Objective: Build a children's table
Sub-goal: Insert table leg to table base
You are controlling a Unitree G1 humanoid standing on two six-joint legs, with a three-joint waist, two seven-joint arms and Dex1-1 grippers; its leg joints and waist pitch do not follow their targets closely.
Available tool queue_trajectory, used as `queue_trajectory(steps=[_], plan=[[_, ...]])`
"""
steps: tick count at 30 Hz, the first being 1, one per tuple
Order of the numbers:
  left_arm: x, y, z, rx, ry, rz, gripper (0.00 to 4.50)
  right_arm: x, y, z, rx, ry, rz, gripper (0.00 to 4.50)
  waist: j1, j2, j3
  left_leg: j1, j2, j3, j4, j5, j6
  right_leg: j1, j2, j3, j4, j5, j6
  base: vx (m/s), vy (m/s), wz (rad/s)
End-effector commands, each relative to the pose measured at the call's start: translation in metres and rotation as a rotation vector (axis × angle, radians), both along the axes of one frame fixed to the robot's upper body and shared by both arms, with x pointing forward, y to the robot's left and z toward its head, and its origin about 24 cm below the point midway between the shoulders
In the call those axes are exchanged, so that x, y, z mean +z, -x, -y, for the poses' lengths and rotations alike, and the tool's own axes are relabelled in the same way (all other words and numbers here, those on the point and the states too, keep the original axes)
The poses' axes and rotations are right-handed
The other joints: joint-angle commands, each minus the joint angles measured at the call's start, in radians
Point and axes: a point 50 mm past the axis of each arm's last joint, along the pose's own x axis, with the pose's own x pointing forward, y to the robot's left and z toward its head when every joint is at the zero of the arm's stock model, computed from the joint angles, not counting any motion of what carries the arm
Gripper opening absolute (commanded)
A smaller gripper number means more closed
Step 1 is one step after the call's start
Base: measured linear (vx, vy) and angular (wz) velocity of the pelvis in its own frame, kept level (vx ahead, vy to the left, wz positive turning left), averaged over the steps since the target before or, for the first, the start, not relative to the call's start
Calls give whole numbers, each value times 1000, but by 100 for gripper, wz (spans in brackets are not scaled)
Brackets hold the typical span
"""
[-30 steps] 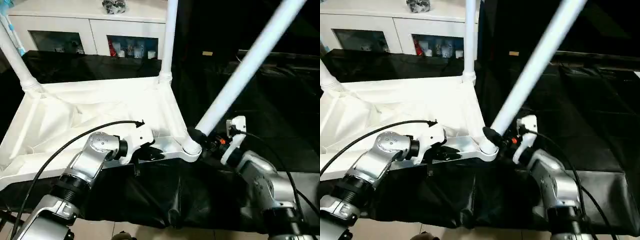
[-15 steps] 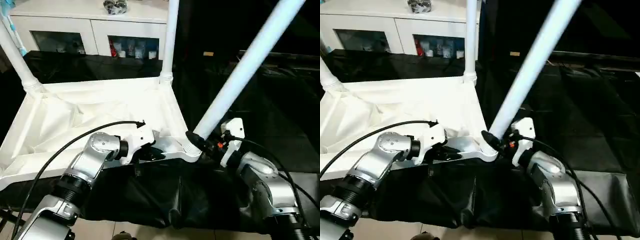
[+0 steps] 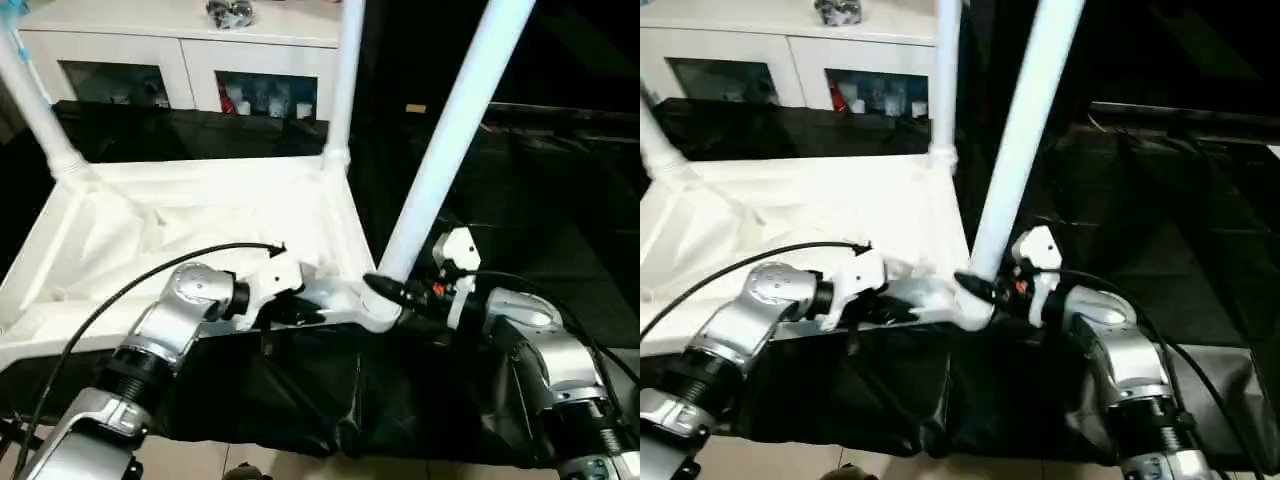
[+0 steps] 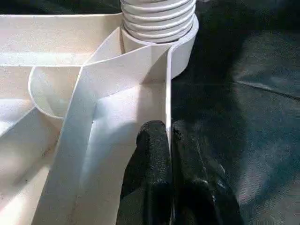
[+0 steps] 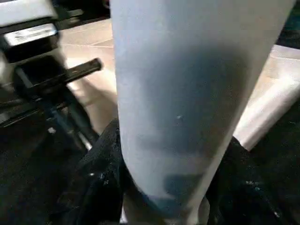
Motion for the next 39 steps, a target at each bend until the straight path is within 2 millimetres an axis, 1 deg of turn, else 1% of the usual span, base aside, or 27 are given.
queue_trajectory(steps=[1,3,4,7,9,10,13,15,16,19,22,23,25,26,27,28,29,30,31,32,33,34,35,36,37,38,39], plan=[[5,0,10,-66,7,18,0,-27,17,-11,125,47,-114,188,0,-2,-52,12,65,-22,-75,-175,43,39,-99,57,-84,-125,-204,0,0,0],[6,1,10,-80,6,14,0,-28,21,-11,151,52,-118,188,0,-1,-52,13,65,-22,-76,-184,40,39,-100,57,-85,-133,-206,0,0,0],[7,0,10,-93,5,12,0,-29,24,-10,181,44,-123,188,0,-5,-52,13,66,-23,-76,-186,40,41,-100,57,-85,-131,-207,0,0,0],[8,-1,10,-100,3,14,0,-28,26,-9,203,37,-125,188,1,-4,-52,14,66,-23,-76,-193,42,39,-100,58,-85,-127,-211,0,0,0],[10,-4,9,-102,-1,17,0,-27,27,-9,221,32,-121,188,3,1,-52,17,66,-23,-78,-214,34,38,-101,57,-88,-149,-211,0,0,0],[10,-5,9,-101,-1,17,0,-27,27,-9,223,33,-120,188,3,-2,-52,18,67,-23,-78,-226,29,38,-101,58,-90,-164,-210,0,0,0],[12,-7,8,-101,-3,20,0,-27,26,-8,234,38,-114,188,3,-2,-51,19,67,-24,-79,-232,23,37,-101,58,-91,-169,-212,0,0,0],[13,-8,9,-106,0,22,0,-27,26,-7,239,39,-110,188,4,-1,-53,18,68,-24,-79,-227,23,39,-102,58,-88,-154,-215,0,0,0],[13,-8,10,-109,2,22,0,-26,25,-7,240,37,-110,188,4,-3,-54,15,67,-24,-78,-210,28,41,-101,58,-85,-125,-220,0,0,0],[13,-9,10,-117,6,21,0,-27,24,-7,238,38,-111,188,5,-2,-54,15,68,-24,-77,-203,35,40,-101,57,-84,-113,-225,0,0,0],[14,-9,11,-118,6,21,0,-28,22,-7,228,44,-109,188,6,-2,-52,17,68,-24,-79,-223,28,39,-103,57,-89,-157,-221,0,0,0],[14,-11,11,-106,9,24,0,-28,20,-7,208,42,-107,188,5,-4,-51,17,68,-24,-80,-231,26,38,-103,57,-90,-170,-218,0,0,0],[15,-14,11,-69,10,34,0,-28,15,-7,157,43,-101,188,4,-3,-49,19,68,-25,-82,-251,18,36,-104,57,-94,-206,-214,0,0,0],[16,-18,12,-19,16,47,0,-30,9,-6,85,54,-93,188,4,-4,-49,20,68,-25,-82,-255,16,36,-104,57,-95,-217,-211,0,0,0],[16,-21,12,24,22,57,0,-32,4,-5,25,63,-90,188,1,-3,-46,20,68,-26,-84,-269,7,33,-106,58,-99,-249,-208,0,0,0],[16,-21,12,24,22,57,0,-32,4,-5,25,63,-90,188,-3,-4,-46,20,67,-27,-85,-283,-4,34,-107,57,-101,-289,-200,0,0,0],[18,-25,15,80,35,73,0,-35,-2,-4,-59,80,-90,188,-4,-8,-46,20,68,-28,-86,-287,-6,34,-108,58,-104,-318,-187,0,0,0],[19,-28,18,128,42,83,0,-39,-7,-3,-132,90,-97,188,-5,-6,-45,20,68,-28,-86,-287,-9,31,-108,59,-103,-323,-186,0,0,0],[19,-29,19,146,44,87,0,-40,-9,-3,-160,94,-101,188,-8,-6,-45,22,68,-29,-87,-292,-19,28,-107,57,-104,-332,-188,0,0,0],[19,-29,19,146,44,87,0,-40,-9,-3,-160,94,-101,188,-10,-6,-45,21,67,-30,-87,-295,-20,29,-108,57,-104,-339,-186,0,0,0],[20,-32,25,212,56,96,0,-46,-16,-4,-266,95,-123,188,-11,-8,-45,18,66,-32,-88,-289,-20,33,-108,56,-105,-341,-179,0,0,0],[21,-35,32,269,66,106,0,-51,-22,-6,-361,91,-155,188,-19,-5,-43,21,67,-30,-89,-306,-29,26,-107,58,-105,-341,-185,0,0,0],[21,-36,37,300,71,110,0,-54,-26,-8,-414,88,-177,188,-21,-5,-44,22,66,-31,-89,-309,-33,26,-108,57,-106,-348,-186,0,0,0],[21,-36,37,300,71,110,0,-54,-26,-8,-414,88,-177,188,-24,-6,-46,20,64,-32,-88,-302,-31,29,-108,57,-107,-349,-182,0,0,0],[22,-35,44,316,79,110,0,-57,-29,-10,-466,80,-211,188,-24,-4,-47,17,65,-30,-86,-284,-21,29,-109,59,-105,-315,-184,0,0,0],[22,-35,51,339,79,115,0,-59,-33,-14,-498,88,-228,188,-26,-6,-47,16,65,-28,-86,-269,-15,30,-105,59,-102,-278,-192,0,0,0],[22,-34,58,348,80,116,0,-60,-36,-18,-516,96,-236,188,-27,-7,-47,14,64,-29,-86,-263,-12,32,-104,57,-101,-271,-194,0,0,0]])
